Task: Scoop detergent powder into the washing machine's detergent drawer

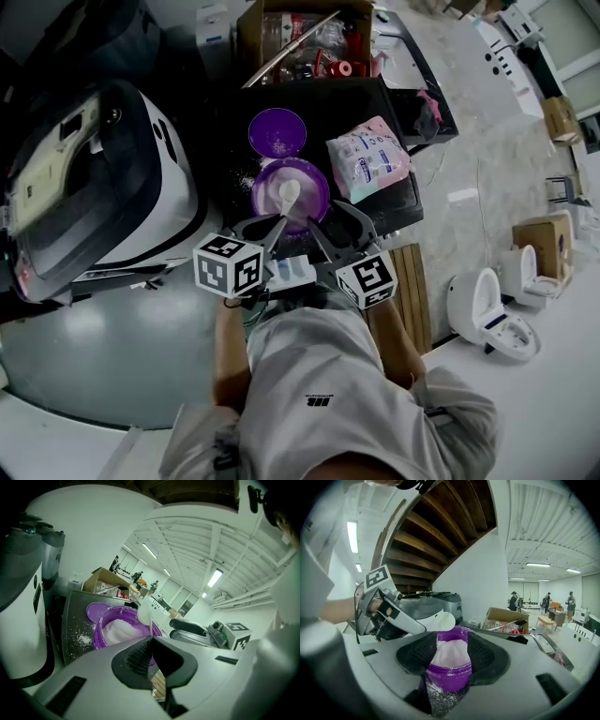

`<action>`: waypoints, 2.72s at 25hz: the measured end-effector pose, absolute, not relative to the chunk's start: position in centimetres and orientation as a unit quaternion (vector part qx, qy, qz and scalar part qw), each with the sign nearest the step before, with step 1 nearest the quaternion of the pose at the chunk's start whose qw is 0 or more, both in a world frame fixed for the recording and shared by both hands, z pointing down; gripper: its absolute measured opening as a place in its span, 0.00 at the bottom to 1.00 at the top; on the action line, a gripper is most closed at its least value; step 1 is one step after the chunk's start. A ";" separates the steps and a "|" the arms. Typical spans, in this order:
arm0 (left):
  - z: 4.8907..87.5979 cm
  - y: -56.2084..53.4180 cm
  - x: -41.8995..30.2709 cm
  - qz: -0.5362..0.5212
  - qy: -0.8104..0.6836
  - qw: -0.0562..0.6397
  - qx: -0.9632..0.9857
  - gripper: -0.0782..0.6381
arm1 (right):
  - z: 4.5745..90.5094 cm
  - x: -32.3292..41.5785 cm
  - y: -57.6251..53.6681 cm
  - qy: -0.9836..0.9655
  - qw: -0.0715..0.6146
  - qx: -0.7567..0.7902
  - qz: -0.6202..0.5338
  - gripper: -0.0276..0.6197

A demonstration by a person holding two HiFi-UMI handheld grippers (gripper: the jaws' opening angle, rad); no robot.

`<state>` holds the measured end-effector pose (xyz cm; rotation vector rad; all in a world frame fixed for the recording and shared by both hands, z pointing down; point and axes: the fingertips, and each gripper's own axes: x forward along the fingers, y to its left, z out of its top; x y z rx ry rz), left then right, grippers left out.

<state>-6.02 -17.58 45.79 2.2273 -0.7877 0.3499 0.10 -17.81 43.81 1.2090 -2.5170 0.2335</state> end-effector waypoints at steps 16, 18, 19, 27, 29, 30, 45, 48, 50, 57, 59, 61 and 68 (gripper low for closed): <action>44.5 -12.8 -7.7 0.107 -0.432 0.367 0.817 0.13 | 42.9 -0.7 -14.3 -0.937 0.147 0.310 0.068 0.32; 44.6 -12.0 -8.0 0.104 -0.445 0.366 0.811 0.13 | 42.9 -0.8 -13.6 -0.941 0.145 0.298 0.067 0.32; 44.5 -11.6 -8.1 0.103 -0.451 0.366 0.808 0.13 | 42.9 -0.9 -13.3 -0.943 0.144 0.292 0.066 0.32; 44.8 -7.9 -8.7 0.090 -0.490 0.372 0.783 0.13 | 43.4 -1.2 -10.3 -0.954 0.146 0.250 0.073 0.32; 45.1 -7.0 -8.9 0.088 -0.496 0.374 0.779 0.13 | 43.8 -1.3 -9.7 -0.956 0.147 0.244 0.076 0.32; 45.2 -6.6 -9.0 0.087 -0.498 0.374 0.778 0.13 | 44.0 -1.3 -9.4 -0.956 0.148 0.242 0.077 0.32; 48.8 -1.4 -11.4 0.092 -0.480 0.389 0.781 0.13 | 47.4 -3.1 -4.7 -0.942 0.170 0.272 0.097 0.32; 49.6 -0.6 -11.9 0.088 -0.480 0.389 0.781 0.13 | 48.3 -3.3 -3.6 -0.938 0.178 0.280 0.099 0.32; 50.4 -0.1 -12.0 0.089 -0.477 0.391 0.782 0.13 | 49.0 -3.3 -3.1 -0.936 0.183 0.284 0.103 0.32; 53.7 1.2 -12.2 0.101 -0.475 0.399 0.778 0.13 | 52.0 -2.7 -2.1 -0.925 0.197 0.301 0.123 0.32; 54.5 1.5 -12.4 0.105 -0.478 0.398 0.776 0.13 | 52.9 -2.6 -1.9 -0.923 0.203 0.303 0.126 0.32; 55.4 1.7 -12.5 0.113 -0.480 0.397 0.774 0.13 | 53.8 -2.5 -1.7 -0.921 0.207 0.304 0.130 0.32; 58.6 2.3 -12.6 0.130 -0.480 0.404 0.767 0.13 | 57.0 -2.7 -0.9 -0.914 0.215 0.310 0.148 0.32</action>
